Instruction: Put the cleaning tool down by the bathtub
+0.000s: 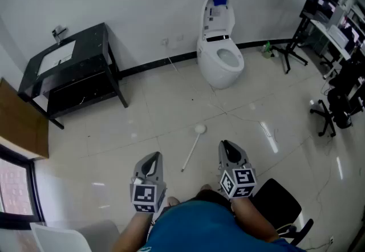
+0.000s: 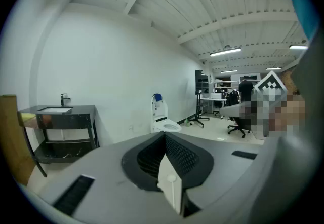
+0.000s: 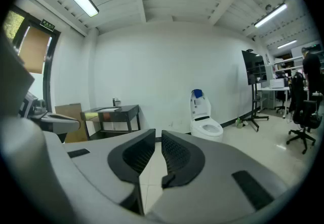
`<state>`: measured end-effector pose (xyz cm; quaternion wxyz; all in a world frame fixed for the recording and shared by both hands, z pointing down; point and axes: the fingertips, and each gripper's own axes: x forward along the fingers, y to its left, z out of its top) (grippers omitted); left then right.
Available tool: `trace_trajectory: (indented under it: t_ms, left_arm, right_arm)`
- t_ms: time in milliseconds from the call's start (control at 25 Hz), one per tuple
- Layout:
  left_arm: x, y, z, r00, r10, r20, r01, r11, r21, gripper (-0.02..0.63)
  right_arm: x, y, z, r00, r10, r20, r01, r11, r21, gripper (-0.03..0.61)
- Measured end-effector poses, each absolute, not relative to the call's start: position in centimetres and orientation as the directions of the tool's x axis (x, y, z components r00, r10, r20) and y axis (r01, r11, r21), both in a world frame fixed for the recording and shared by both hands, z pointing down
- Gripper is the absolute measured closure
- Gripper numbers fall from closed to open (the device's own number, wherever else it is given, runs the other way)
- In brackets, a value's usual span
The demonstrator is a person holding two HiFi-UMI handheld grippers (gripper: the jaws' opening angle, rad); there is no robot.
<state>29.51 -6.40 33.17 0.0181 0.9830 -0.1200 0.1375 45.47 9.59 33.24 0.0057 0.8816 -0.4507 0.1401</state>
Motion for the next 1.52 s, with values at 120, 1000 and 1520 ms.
trace_trajectory:
  t_ms: [120, 1000, 1520]
  left_arm:
    - [31.3, -7.6, 32.8, 0.930, -0.266, 0.255, -0.268, -0.963, -0.028, 0.628]
    - [45.0, -18.0, 62.1, 0.918, -0.233, 0.321, -0.235, -0.971, -0.032, 0.627]
    - [46.9, -23.2, 95.7, 0.898, -0.216, 0.384, -0.229, -0.973, -0.012, 0.627]
  right_arm:
    - [47.6, 8.8, 33.9, 0.534, -0.806, 0.256, -0.811, -0.574, -0.114, 0.508]
    - [60.1, -3.2, 65.8, 0.476, -0.763, 0.438, -0.824, -0.561, -0.080, 0.431]
    - [62.9, -8.0, 102.9, 0.392, -0.710, 0.585, -0.833, -0.544, -0.102, 0.402]
